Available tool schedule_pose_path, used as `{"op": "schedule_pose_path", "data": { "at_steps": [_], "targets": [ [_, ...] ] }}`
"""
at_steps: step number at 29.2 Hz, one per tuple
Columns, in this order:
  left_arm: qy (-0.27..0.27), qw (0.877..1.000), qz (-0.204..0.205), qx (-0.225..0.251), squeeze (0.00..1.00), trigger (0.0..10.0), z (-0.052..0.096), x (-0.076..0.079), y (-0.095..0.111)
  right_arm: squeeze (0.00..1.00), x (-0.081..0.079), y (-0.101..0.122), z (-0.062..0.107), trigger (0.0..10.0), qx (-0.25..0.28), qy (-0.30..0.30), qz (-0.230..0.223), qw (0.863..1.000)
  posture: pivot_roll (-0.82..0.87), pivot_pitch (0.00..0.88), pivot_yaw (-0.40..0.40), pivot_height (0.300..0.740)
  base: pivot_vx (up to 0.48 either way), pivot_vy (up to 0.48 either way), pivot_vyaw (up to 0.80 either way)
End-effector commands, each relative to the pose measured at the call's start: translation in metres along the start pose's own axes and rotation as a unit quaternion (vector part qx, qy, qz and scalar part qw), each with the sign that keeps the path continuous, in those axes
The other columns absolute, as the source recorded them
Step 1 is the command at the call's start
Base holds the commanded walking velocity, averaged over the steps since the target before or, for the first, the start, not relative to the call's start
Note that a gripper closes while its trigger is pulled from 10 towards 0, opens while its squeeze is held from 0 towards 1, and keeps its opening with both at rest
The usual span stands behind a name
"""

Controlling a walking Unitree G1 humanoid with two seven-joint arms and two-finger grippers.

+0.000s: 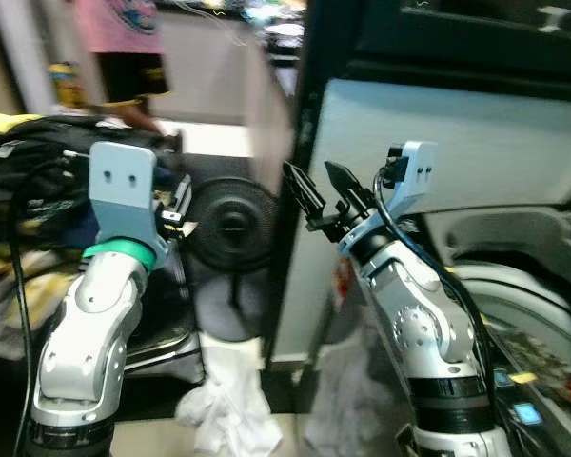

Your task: Clothes washing

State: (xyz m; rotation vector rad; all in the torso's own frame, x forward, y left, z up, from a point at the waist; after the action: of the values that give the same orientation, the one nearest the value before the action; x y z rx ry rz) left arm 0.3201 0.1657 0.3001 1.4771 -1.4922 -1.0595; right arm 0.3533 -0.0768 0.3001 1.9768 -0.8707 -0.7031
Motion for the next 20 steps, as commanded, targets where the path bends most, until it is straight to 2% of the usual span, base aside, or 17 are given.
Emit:
{"op": "schedule_pose_path", "data": {
  "at_steps": [1, 2, 13, 20],
  "targets": [
    [-0.006, 1.0, 0.003, -0.011, 0.0, 10.0, 0.001, 0.002, -0.003, 0.0, 0.005, -0.001, 0.002, 10.0, 0.0, -0.012, -0.015, 1.0, 0.01, 0.016, -0.103, 0.74, 0.0, 0.0, 0.0],
    [-0.005, 1.0, 0.008, -0.012, 0.0, 10.0, 0.001, 0.002, -0.004, 0.0, 0.006, -0.001, 0.003, 10.0, 0.002, -0.019, -0.027, 0.999, 0.01, 0.016, -0.103, 0.74, 0.0, 0.0, 0.0],
    [-0.005, 1.0, 0.019, -0.012, 0.0, 10.0, 0.001, 0.003, -0.004, 0.0, 0.005, -0.002, 0.004, 10.0, 0.001, -0.011, -0.023, 1.0, 0.0, 0.021, -0.102, 0.74, 0.0, 0.441, 0.0],
    [-0.004, 1.0, 0.011, -0.028, 0.0, 10.0, 0.005, 0.003, -0.015, 0.0, 0.001, -0.017, 0.008, 10.0, -0.042, 0.011, 0.007, 0.999, 0.0, 0.022, -0.096, 0.74, 0.0, 0.48, 0.0]
  ]
}}
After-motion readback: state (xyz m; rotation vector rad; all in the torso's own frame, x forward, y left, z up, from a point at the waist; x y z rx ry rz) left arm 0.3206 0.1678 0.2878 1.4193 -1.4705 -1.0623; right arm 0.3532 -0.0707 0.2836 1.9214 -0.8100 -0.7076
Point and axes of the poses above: a point about 5 cm out from each wrist's last joint towards the gripper, its own z axis pointing back from the gripper into the wrist, its own y axis along the axis of the wrist's last joint, x = y × z, the point moved 2 cm from there along -z, pointing out of the wrist towards the gripper, and after that the axes turned 5 degrees about z, right-handed, at the moved point
